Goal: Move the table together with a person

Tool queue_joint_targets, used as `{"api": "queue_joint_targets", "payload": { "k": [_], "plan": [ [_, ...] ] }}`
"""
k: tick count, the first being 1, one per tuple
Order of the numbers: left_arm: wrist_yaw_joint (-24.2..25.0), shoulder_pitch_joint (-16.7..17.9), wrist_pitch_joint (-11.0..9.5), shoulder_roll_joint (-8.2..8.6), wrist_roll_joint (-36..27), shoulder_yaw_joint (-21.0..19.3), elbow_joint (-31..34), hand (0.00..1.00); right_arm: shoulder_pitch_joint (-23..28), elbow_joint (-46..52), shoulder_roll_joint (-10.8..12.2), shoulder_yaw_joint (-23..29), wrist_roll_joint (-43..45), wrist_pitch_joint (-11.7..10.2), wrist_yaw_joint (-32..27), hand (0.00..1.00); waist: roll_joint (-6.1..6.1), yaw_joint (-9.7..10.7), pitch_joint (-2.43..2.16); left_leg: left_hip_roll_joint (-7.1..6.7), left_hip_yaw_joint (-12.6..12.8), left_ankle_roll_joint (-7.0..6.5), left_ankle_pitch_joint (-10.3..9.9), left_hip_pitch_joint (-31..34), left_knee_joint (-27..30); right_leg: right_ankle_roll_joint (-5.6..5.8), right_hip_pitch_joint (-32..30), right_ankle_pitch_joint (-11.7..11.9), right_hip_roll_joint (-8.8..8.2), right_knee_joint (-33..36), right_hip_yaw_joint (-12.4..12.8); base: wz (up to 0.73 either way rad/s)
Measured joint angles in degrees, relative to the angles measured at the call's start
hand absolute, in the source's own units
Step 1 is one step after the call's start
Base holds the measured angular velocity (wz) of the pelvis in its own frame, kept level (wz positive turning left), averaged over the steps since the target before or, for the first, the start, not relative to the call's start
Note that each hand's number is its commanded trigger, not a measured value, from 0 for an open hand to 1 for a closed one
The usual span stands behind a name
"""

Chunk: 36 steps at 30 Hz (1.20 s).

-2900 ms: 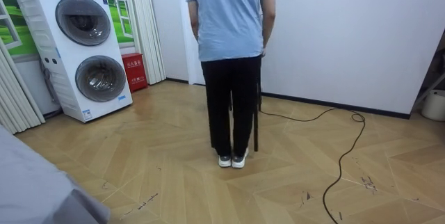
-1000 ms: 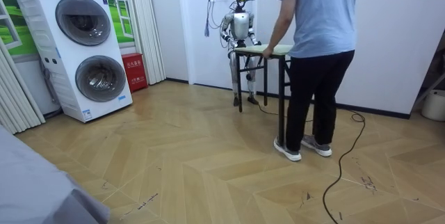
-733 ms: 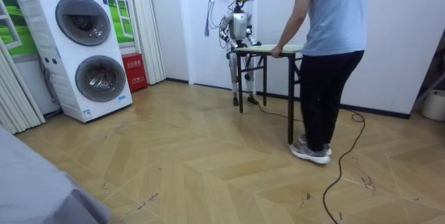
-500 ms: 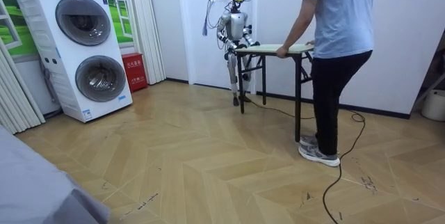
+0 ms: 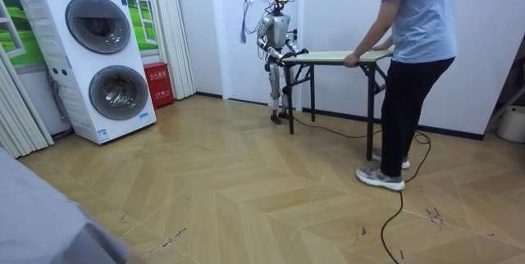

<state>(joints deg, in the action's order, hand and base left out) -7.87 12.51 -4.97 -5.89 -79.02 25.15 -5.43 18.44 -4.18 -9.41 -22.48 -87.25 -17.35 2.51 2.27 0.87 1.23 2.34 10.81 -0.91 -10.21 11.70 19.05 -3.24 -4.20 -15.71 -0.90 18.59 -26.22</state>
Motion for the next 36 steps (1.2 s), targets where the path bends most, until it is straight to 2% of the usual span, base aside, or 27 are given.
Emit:
{"api": "queue_joint_targets", "payload": {
  "k": [3, 5, 6, 7, 9, 10, 11, 12, 13, 14, 16, 17, 19, 23, 25, 30, 36],
  "plan": [
    [0.01, 0.10, 1.28, -0.01, 0.04, -0.85, 0.01, 1.00, 0.07, -0.01, 0.00, -0.05, -0.04, 0.40, -0.03, 1.00, 0.04, 0.12, -0.04, -0.38, 0.18, -0.45, 0.24, -0.85, -0.75, 0.25, -0.13, -0.12, -0.30, 2.45, 2.45, 0.24],
    [0.02, 0.12, 2.53, 0.01, -0.01, -1.68, 0.10, 1.00, 0.14, -0.01, 0.01, 0.10, -0.16, 0.80, -0.17, 1.00, 0.04, 0.16, -0.04, -1.08, -0.35, -1.78, 1.05, -2.40, -2.25, 0.60, -0.63, -0.25, -0.66, 5.27, 5.99, 0.20],
    [0.06, 0.09, 2.61, 0.01, 0.04, -1.80, 0.20, 1.00, 0.13, -0.01, 0.10, 0.17, -0.27, 1.01, -0.17, 1.00, 0.05, 0.16, -0.04, -1.16, -1.00, -1.88, 1.12, -2.55, -2.47, 0.60, -0.88, -0.25, -0.67, 5.95, 6.56, 0.24],
    [0.11, -0.13, 2.65, 0.05, 0.18, -2.02, 0.21, 1.00, 0.18, -0.01, 0.54, 0.22, -0.63, 1.12, -0.18, 1.00, -0.01, 0.17, -0.02, -1.19, -3.20, -2.07, 1.23, -2.81, -2.60, 0.61, -1.24, -0.24, -0.68, 7.56, 7.61, 0.29],
    [0.11, -0.24, 2.83, 0.09, 0.87, -2.67, 0.20, 1.00, 0.17, -0.04, 1.28, 0.24, -0.69, 1.30, -0.49, 1.00, -0.01, 0.24, -0.02, -1.20, -6.39, -2.06, 1.25, -3.52, -2.77, 1.59, -3.07, 0.33, -0.50, 12.47, 9.88, 0.29],
    [0.11, -0.11, 2.89, 0.13, 0.96, -2.94, 0.12, 1.00, -0.01, -0.52, 1.78, 0.37, -0.67, 1.82, -0.58, 1.00, 0.36, 0.44, 0.20, -0.59, -10.57, -2.01, 1.29, -3.96, -2.53, 4.36, -6.03, -0.64, 0.31, 16.32, 13.36, 0.15],
    [0.15, -0.05, 2.49, 0.06, 0.85, -3.35, 0.38, 1.00, -0.58, -0.58, 2.02, 0.23, -0.59, 1.93, -0.58, 1.00, -0.12, 0.11, -0.09, -0.94, -13.54, -1.69, 1.34, -2.92, -1.88, 4.43, -7.37, -1.71, -0.40, 9.17, 18.16, 0.00],
    [0.37, 0.02, 2.35, 0.24, 0.84, -3.91, 0.50, 1.00, -1.42, -0.70, 1.83, -0.06, -0.40, 1.92, -0.66, 1.00, -0.43, -0.79, -0.14, -1.13, -13.69, -1.05, 0.91, -1.87, -1.62, 1.73, -8.20, 0.17, -1.92, 7.59, 17.95, -0.08],
    [0.12, 0.00, 2.63, 0.83, 1.17, -4.81, 0.50, 1.00, -2.56, -1.35, 1.62, -0.42, -0.36, 1.84, -0.85, 1.00, -0.46, -1.14, -0.15, -0.87, -12.75, 0.51, 0.24, -0.83, -1.50, -0.46, -8.50, 0.73, -1.96, 7.32, 16.12, 0.16],
    [-0.21, -0.01, 2.72, 1.12, 1.70, -4.85, 0.50, 1.00, -2.38, -1.37, 1.53, -0.46, -0.31, 1.37, -0.85, 1.00, -0.57, -1.14, -0.11, -0.69, -11.20, 1.38, 0.74, -0.86, -1.62, -1.09, -7.65, 1.09, -1.91, 6.77, 14.37, 0.34],
    [-0.20, 0.04, 2.73, 1.16, 2.42, -4.71, 0.50, 1.00, -2.02, -1.43, 1.59, -0.61, -0.46, 1.18, -1.04, 1.00, -1.27, -1.26, -0.08, 0.32, -10.52, 1.49, 0.88, -0.92, -1.54, -1.68, -6.26, 1.42, -1.31, 5.45, 12.41, 0.47],
    [-0.20, 0.05, 2.73, 1.08, 2.50, -4.62, 0.51, 1.00, -1.95, -1.43, 1.57, -0.68, -0.57, 1.18, -1.08, 1.00, -1.36, -1.28, -0.08, 1.01, -9.63, 1.48, 0.88, -0.51, -1.34, -2.61, -5.19, 1.95, -0.82, 3.55, 10.96, 0.40],
    [-0.20, 0.08, 2.72, 0.92, 2.56, -4.45, 0.50, 1.00, -1.76, -1.43, 1.50, -0.71, -0.63, 1.20, -1.07, 1.00, -1.37, -1.28, -0.08, 1.28, -9.43, 1.47, 0.89, -0.19, -0.68, -2.83, -4.17, 2.09, -0.59, 2.23, 9.78, 0.31],
    [0.71, 0.72, 2.49, 0.94, 3.39, -4.58, 0.48, 1.00, -1.60, -1.58, 1.51, -0.35, -0.69, 2.06, -1.08, 1.00, -1.42, -1.85, -0.06, 1.13, -9.08, 1.48, 0.86, -0.52, 0.33, -2.64, -2.42, 2.10, -0.69, 0.95, 9.03, 0.12],
    [0.71, 0.74, 2.49, 0.70, 3.49, -4.80, 0.49, 1.00, -1.63, -1.57, 1.64, -0.35, -0.67, 2.42, -1.08, 1.00, -1.44, -2.49, -0.06, 1.10, -9.08, 1.48, 0.86, -0.55, 0.21, -2.63, -2.26, 2.09, -0.68, 0.61, 8.94, 0.07],
    [0.81, 0.80, 2.18, 0.69, 3.49, -4.85, 0.57, 1.00, -1.88, -1.46, 1.67, -0.04, -0.35, 3.02, -1.08, 1.00, -1.49, -2.59, -0.10, 1.02, -8.12, 1.47, 0.87, -0.59, -0.36, -2.27, -1.78, 2.17, -0.63, -0.57, 8.57, 0.05],
    [0.79, 1.12, 2.16, 0.63, 3.33, -4.78, 0.55, 1.00, -2.79, -1.47, 0.42, -0.02, 0.35, 3.08, -1.17, 1.00, -1.55, -2.76, -0.06, 0.87, -7.69, 1.46, 0.87, -1.06, -1.83, -1.97, -1.57, 2.36, -0.74, -1.08, 8.41, 0.02]
  ]
}}
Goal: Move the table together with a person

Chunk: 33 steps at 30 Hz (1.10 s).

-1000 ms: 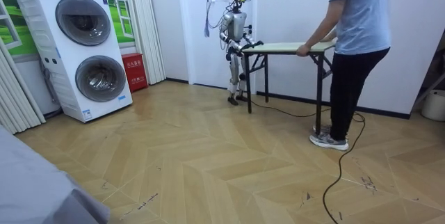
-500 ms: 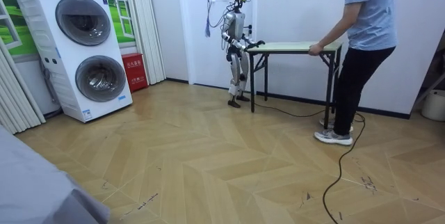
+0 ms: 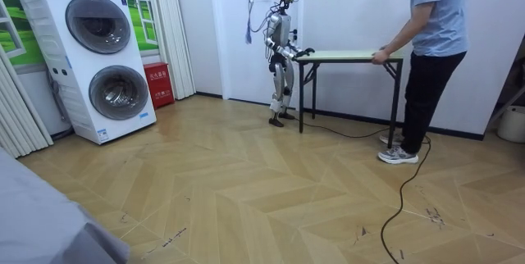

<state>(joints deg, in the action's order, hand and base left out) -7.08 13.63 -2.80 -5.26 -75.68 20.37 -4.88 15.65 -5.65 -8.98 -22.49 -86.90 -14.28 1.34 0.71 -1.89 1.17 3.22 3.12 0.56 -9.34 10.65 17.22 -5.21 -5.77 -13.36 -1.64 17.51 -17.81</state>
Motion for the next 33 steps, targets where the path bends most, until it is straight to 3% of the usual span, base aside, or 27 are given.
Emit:
{"api": "queue_joint_targets", "payload": {
  "k": [9, 15, 30, 33],
  "plan": [
    [0.00, 0.15, -0.28, 0.01, -0.42, -0.05, -0.31, 1.00, -0.46, 0.00, -0.19, -0.04, 0.55, 0.60, -0.44, 1.00, 0.02, -0.15, 0.15, 0.00, 0.05, -0.04, -0.03, -0.72, -1.01, 0.18, 1.23, 0.04, 0.08, -1.25, -0.51, 0.05],
    [-0.01, 0.49, -0.29, 0.00, -0.86, -0.08, -0.44, 1.00, -0.56, -0.04, -0.20, -0.04, 1.56, 0.67, -0.55, 1.00, 0.07, -0.07, 0.18, 0.08, 1.47, -0.04, -0.02, -1.33, -2.01, 0.41, 1.50, 0.15, 0.09, -1.94, -0.07, -0.03],
    [0.00, 0.53, -0.27, -0.33, -0.85, -0.37, -2.05, 1.00, -0.57, -2.06, 0.54, 0.03, 1.57, 1.98, -0.21, 1.00, -0.02, 0.26, 0.32, -0.60, 1.52, -0.04, -0.02, -5.16, -5.28, 1.21, 4.68, 0.54, 0.21, -3.91, 2.26, 0.02],
    [0.00, 0.53, -0.08, -0.28, -0.75, -0.29, -2.86, 1.00, -0.53, -3.29, 0.59, 0.12, 1.72, 1.99, 0.22, 1.00, -0.21, 0.30, 0.45, -0.85, 1.51, -0.05, -0.01, -7.34, -6.76, 1.35, 6.24, 0.56, 0.27, -4.14, 3.91, 0.05]
  ]
}}
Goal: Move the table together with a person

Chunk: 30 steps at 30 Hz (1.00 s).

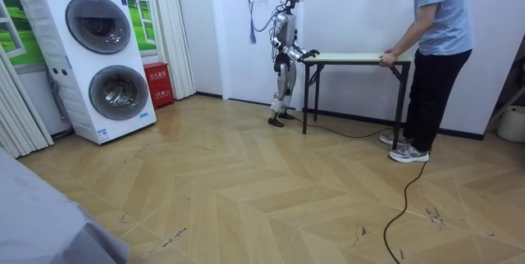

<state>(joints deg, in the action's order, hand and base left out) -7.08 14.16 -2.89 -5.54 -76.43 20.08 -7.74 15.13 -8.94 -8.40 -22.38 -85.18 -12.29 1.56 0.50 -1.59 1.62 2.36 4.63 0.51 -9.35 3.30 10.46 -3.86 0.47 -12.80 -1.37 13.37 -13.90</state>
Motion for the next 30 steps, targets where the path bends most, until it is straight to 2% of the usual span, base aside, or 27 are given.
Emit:
{"api": "queue_joint_targets", "payload": {
  "k": [3, 4, 5, 6, 7, 8, 9, 10, 11, 13, 16, 18, 20, 23, 25, 28, 29, 30],
  "plan": [
    [0.00, 0.25, 0.01, -0.19, 0.07, 0.09, -0.23, 1.00, 0.02, -0.56, 0.18, 0.26, -0.01, 0.53, 0.17, 1.00, -0.08, 0.04, 0.05, -0.02, -0.17, -0.02, 0.01, -1.62, -0.86, 0.69, 1.07, 0.39, 0.40, -0.19, 0.92, -0.04],
    [0.03, 0.52, 0.01, -0.19, 0.09, 0.06, -0.23, 1.00, 0.08, -0.79, 0.17, 0.27, -0.01, 0.70, 0.32, 1.00, -0.06, -0.07, 0.06, 0.19, -1.19, -0.06, 0.04, -2.55, -1.45, 0.88, 0.80, 0.37, 0.70, 1.01, 1.05, -0.27],
    [0.35, 0.82, -0.02, -0.01, 0.14, 0.20, -0.73, 1.00, -0.12, -1.73, 0.11, 0.85, 0.06, 1.07, 0.57, 1.00, 0.53, -0.17, 0.60, 1.70, -5.09, -0.17, 0.12, -4.16, -1.87, 2.82, -1.79, 0.07, 1.14, 6.90, 1.50, -0.36],
    [1.10, 1.14, -0.43, 0.11, 0.17, 0.09, -1.45, 1.00, -0.32, -2.60, 0.45, 0.99, 0.40, 1.39, 0.82, 1.00, 1.60, -0.19, 1.06, 2.73, -7.82, -0.20, 0.06, -4.70, -1.83, 3.54, -3.21, -0.69, 1.66, 7.98, 2.84, -0.53],
    [2.68, 2.37, -1.59, 0.04, 0.17, -0.89, -1.45, 1.00, -1.10, -3.25, 1.63, 0.61, 2.04, 1.84, 1.11, 1.00, 1.28, -0.36, 0.62, 2.97, -9.65, 0.02, -0.07, -3.72, -1.13, 3.09, -4.69, 0.74, 1.16, -0.22, 4.78, -0.33],
    [4.27, 2.91, -2.28, 0.61, 0.39, -2.15, -1.76, 1.00, -1.77, -3.02, 2.12, -0.64, 3.48, 1.46, 1.18, 1.00, 1.32, 0.48, 0.72, 3.03, -8.30, 2.43, -1.71, -2.81, -0.67, 1.69, -5.72, 5.50, 0.10, -1.10, 3.14, -0.03],
    [4.24, 2.81, -2.23, 0.84, 0.74, -2.62, -1.88, 1.00, -1.61, -3.17, 2.20, -0.72, 3.47, 1.03, 1.18, 1.00, 1.36, 1.18, 0.69, 3.09, -7.08, 2.59, -1.61, -2.80, -0.79, 1.69, -5.57, 5.49, 0.04, -0.77, 2.32, 0.45],
    [4.31, 2.36, -2.00, 0.73, 1.16, -2.54, -2.69, 1.00, -1.51, -4.19, 2.34, -0.52, 2.74, 1.07, 1.69, 1.00, 0.91, 1.83, 0.47, 3.16, -4.30, 2.76, -1.26, -3.12, -1.31, 1.69, -5.02, 5.49, 0.00, -0.68, 2.27, 0.60],
    [4.39, 2.11, -1.77, 0.70, 2.01, -2.37, -3.10, 1.00, -1.43, -5.31, 2.65, 0.27, 2.15, 1.64, 2.78, 1.00, 0.31, 2.37, 0.30, 3.20, -3.06, 2.42, -0.98, -3.56, -1.59, 1.82, -4.46, 5.41, 0.08, -0.86, 2.70, 0.46],
    [5.36, 1.83, -1.44, 0.83, 2.59, -2.22, -4.36, 1.00, -0.96, -6.45, 3.47, 1.77, 2.22, 2.74, 3.62, 1.00, -0.26, 2.61, -0.04, 2.81, -2.99, 2.31, -0.92, -4.04, -1.76, 1.94, -3.84, 5.36, 0.27, -0.88, 2.58, 0.17],
    [6.84, 1.76, -0.70, 0.95, 2.85, -1.98, -6.48, 1.00, -0.90, -8.35, 3.75, 3.31, 2.58, 4.35, 4.44, 1.00, -0.58, 2.32, -0.25, 2.00, -2.86, 2.23, -0.97, -5.45, -1.74, 2.17, -2.43, 5.41, -0.27, -0.97, 2.52, -0.07],
    [8.17, 1.29, -0.30, 1.21, 2.93, -2.04, -8.30, 1.00, -1.05, -9.40, 3.76, 3.97, 2.75, 5.11, 4.93, 1.00, -0.50, 2.27, -0.24, 1.85, -2.37, 1.85, -1.20, -6.06, -1.72, 2.54, -1.66, 5.57, -0.40, -1.23, 2.54, -0.06],
    [10.56, -0.05, -0.07, 1.50, 2.96, -2.32, -11.62, 1.00, -1.28, -10.89, 4.27, 5.03, 2.88, 6.11, 5.50, 1.00, -0.48, 1.45, -0.42, 1.69, -2.01, 1.20, -1.62, -6.71, -1.70, 3.18, -1.04, 5.32, -0.38, -1.80, 2.73, -0.10],
    [12.39, -2.64, 0.34, 1.86, 2.96, -2.83, -15.41, 1.00, -2.88, -12.96, 4.78, 6.19, 2.89, 7.09, 5.72, 1.00, -0.52, 1.11, -0.49, 1.76, -1.94, 0.59, -2.01, -6.80, -1.74, 3.35, -0.89, 5.20, -0.25, -1.83, 2.57, -0.02],
    [12.77, -3.84, 0.46, 2.27, 3.00, -3.09, -17.00, 1.00, -3.67, -13.63, 4.87, 6.77, 3.20, 7.44, 5.73, 1.00, -0.11, 1.07, -0.49, 1.96, -2.03, -0.64, -2.75, -6.68, -1.76, 3.29, -0.87, 4.97, 0.07, -2.11, 2.52, 0.04],
    [14.20, -4.83, 0.97, 2.41, 4.80, -3.99, -20.27, 1.00, -4.95, -16.57, 6.00, 8.75, 4.81, 8.69, 6.30, 1.00, -0.12, 1.28, -1.05, 2.00, -2.06, -0.65, -2.74, -6.95, -1.59, 3.26, 0.00, 4.99, 0.20, -2.81, 2.51, 0.03],
    [15.34, -5.20, 1.20, 2.65, 5.54, -4.63, -22.14, 1.00, -4.91, -18.00, 6.48, 9.48, 5.16, 8.71, 6.98, 1.00, -0.14, 1.36, -1.07, 2.02, -2.07, -0.65, -2.74, -7.24, -1.33, 3.26, 0.68, 4.99, 0.29, -3.19, 2.54, 0.09],
    [15.74, -5.59, 1.35, 2.82, 5.87, -4.79, -22.90, 1.00, -4.91, -18.51, 6.55, 9.88, 5.28, 8.82, 7.37, 0.89, -0.12, 1.48, -1.23, 2.03, -2.07, -0.65, -2.74, -7.27, -1.15, 3.28, 1.03, 5.04, 0.36, -3.65, 2.55, 0.13]
  ]
}}
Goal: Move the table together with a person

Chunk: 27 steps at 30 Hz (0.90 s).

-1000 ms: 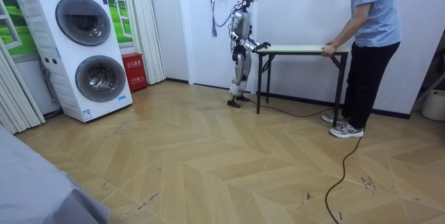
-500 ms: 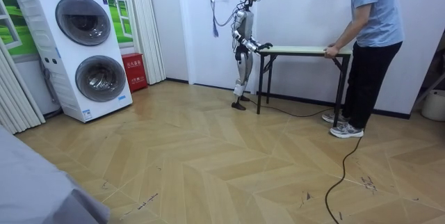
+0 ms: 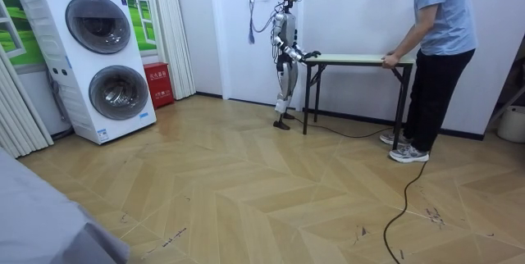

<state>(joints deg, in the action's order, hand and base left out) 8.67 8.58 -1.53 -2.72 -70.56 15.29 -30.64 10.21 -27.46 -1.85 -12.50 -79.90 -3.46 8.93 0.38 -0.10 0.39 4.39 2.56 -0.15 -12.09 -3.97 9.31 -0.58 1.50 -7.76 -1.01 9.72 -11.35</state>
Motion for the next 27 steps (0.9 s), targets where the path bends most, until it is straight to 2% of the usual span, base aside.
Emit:
{"api": "queue_joint_targets", "payload": {
  "k": [1, 2, 3, 4, 5, 6, 7, 10, 11, 16, 20, 24, 27],
  "plan": [
    [0.30, -0.60, 0.35, 0.17, 0.31, -0.09, -0.86, 0.90, -0.19, -0.61, 0.00, 0.65, 0.00, 0.45, 0.46, 0.63, 0.00, -0.02, -0.03, 0.01, 0.04, 0.00, 0.00, -0.09, 0.09, 0.02, 0.37, 0.08, 0.04, -0.35, -0.03, 0.11],
    [0.56, -0.91, 0.67, 0.26, 0.34, -0.33, -1.32, 0.82, -0.21, -0.79, -0.01, 1.12, 0.05, 0.74, 0.60, 0.56, -0.02, -0.09, -0.08, 0.01, 0.05, 0.00, 0.00, -0.15, 0.08, 0.02, 0.62, 0.09, 0.08, -0.60, -0.04, 0.07],
    [0.76, -1.01, 0.75, 0.28, 0.36, -0.44, -1.48, 0.70, -0.23, -0.84, 0.00, 1.29, 0.12, 0.98, 0.73, 0.35, -0.03, -0.11, -0.10, 0.02, 0.05, 0.00, 0.00, -0.15, 0.06, 0.02, 0.68, 0.13, 0.11, -0.73, -0.06, 0.05],
    [1.39, -1.28, 1.03, 0.29, 0.57, -0.70, -1.94, 0.56, -0.24, -1.10, 0.00, 1.63, 0.13, 1.23, 1.35, 0.00, -0.04, -0.11, -0.12, 0.04, 0.12, -0.01, 0.01, -0.08, 0.03, -0.01, 0.72, 0.18, 0.12, -0.87, -0.18, 0.04],
    [2.10, -1.49, 1.62, 0.30, 0.98, -1.17, -2.24, 0.45, -0.22, -1.45, 0.00, 2.31, 0.12, 1.93, 2.36, 0.00, -0.03, -0.18, -0.14, 0.05, 0.17, -0.01, 0.01, 0.01, 0.03, -0.01, 0.71, 0.18, 0.12, -0.92, -0.27, 0.04],
    [2.29, -1.53, 1.79, 0.31, 1.15, -1.30, -2.37, 0.11, -0.25, -1.92, -0.01, 2.58, 0.12, 2.18, 3.10, 0.00, -0.03, -0.23, -0.15, 0.05, 0.21, -0.01, 0.01, 0.03, 0.03, -0.01, 0.71, 0.18, 0.11, -0.97, -0.32, 0.03],
    [3.34, -1.67, 1.88, 0.33, 2.06, -1.51, -3.38, 0.00, -0.74, -4.07, -0.02, 2.69, 0.12, 2.31, 5.90, 0.00, 0.02, -0.36, -0.19, 0.07, 0.23, -0.01, 0.01, 0.05, 0.05, -0.02, 0.75, 0.18, 0.11, -0.96, -0.43, 0.00],
    [6.39, -1.62, 1.35, -0.01, 9.06, -2.06, -6.31, 0.00, -1.24, -10.50, -0.75, 3.71, 2.28, 2.22, 13.74, 0.00, 0.91, -0.38, -0.65, 0.07, 0.22, -0.01, 0.01, -0.17, 0.07, -0.02, 0.96, 0.18, 0.10, -0.96, -0.46, 0.00],
    [6.85, -1.61, 0.90, -0.11, 11.52, -2.27, -7.51, 0.00, -1.20, -12.39, -1.09, 3.78, 4.18, 2.16, 15.18, 0.00, 1.27, -0.33, -0.62, 0.07, 0.23, -0.01, 0.01, -0.52, 0.07, -0.02, 1.33, 0.18, 0.09, -1.03, -0.43, 0.00],
    [7.40, -2.22, 0.70, -0.14, 16.74, -3.43, -9.56, 0.00, -1.00, -15.17, -1.94, 4.88, 8.59, 2.51, 18.15, 0.00, 1.22, -0.31, -0.63, 0.06, 0.51, 0.00, 0.01, -0.73, 0.11, -0.05, 1.42, -0.11, 0.08, -1.07, -0.10, -0.02],
    [8.37, -2.22, 0.35, -0.25, 18.13, -3.90, -10.45, 0.00, -1.35, -18.80, -1.93, 6.41, 8.93, 3.66, 19.35, 0.00, 0.19, -0.69, -0.89, 0.06, 0.55, 0.00, 0.03, -0.87, 0.15, 0.03, 1.66, -0.54, 0.08, -1.06, -0.15, 0.04],
    [9.55, -2.18, -0.30, -0.24, 18.97, -3.91, -11.14, 0.00, -1.19, -21.17, -1.93, 7.11, 8.52, 4.15, 21.02, 0.00, -0.57, -1.60, -0.58, 0.06, 0.57, 0.00, 0.03, -1.42, 0.15, 0.02, 2.23, -0.55, 0.10, -1.24, -0.05, -0.02],
    [9.92, -2.03, -0.34, -0.25, 19.08, -3.98, -11.23, 0.00, -0.97, -22.38, -1.93, 7.29, 8.59, 4.34, 22.10, 0.00, -1.03, -1.83, -0.57, 0.03, 0.76, 0.00, 0.02, -1.68, 0.12, 0.05, 2.87, -0.57, 0.14, -1.95, -0.14, 0.03]
  ]
}}
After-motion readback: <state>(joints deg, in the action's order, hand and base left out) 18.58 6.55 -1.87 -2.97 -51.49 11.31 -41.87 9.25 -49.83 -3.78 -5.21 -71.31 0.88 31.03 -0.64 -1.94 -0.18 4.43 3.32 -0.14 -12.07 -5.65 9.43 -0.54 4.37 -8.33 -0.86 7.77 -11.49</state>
